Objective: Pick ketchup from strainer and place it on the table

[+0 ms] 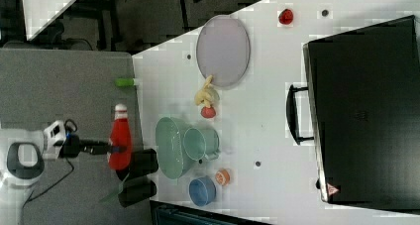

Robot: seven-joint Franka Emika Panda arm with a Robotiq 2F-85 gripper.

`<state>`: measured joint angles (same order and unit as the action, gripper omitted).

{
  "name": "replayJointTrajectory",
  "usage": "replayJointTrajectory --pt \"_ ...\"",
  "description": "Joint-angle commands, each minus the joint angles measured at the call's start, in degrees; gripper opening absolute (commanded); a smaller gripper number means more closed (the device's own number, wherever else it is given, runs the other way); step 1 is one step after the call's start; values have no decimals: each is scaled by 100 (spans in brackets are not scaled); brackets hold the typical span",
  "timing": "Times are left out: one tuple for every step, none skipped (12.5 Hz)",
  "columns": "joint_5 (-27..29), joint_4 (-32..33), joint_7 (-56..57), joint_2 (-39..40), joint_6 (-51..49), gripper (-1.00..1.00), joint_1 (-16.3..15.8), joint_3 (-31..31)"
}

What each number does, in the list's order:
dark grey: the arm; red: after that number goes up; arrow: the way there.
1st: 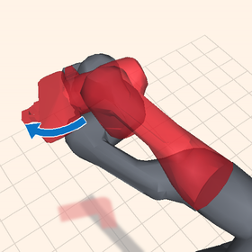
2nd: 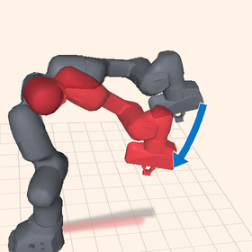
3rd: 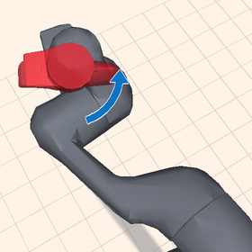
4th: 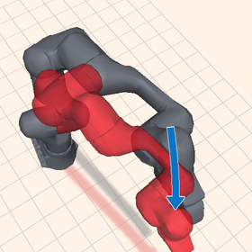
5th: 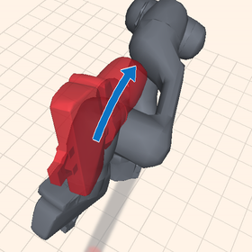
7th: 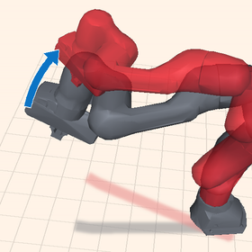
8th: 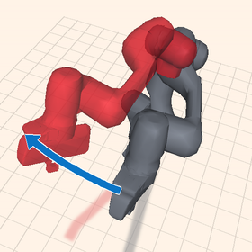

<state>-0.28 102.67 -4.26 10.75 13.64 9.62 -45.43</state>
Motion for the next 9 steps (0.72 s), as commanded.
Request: replayJointTrajectory --pt "-25 -218 439 -305 -27 21 642 498" --pt "-25 -204 465 -347 -27 21 735 647" --pt "-26 -188 504 -375 -28 21 818 804" --pt "-26 -151 508 -393 -26 21 899 986" --pt "-26 -126 515 -392 -21 21 967 1158" --pt "-26 -75 574 -395 -24 21 1028 1332" --pt "-26 7 774 -394 -19 21 1083 1507" --pt "-26 109 1039 -394 -9 21 1135 1679" --pt "-25 226 1307 -393 16 21 1180 1855"
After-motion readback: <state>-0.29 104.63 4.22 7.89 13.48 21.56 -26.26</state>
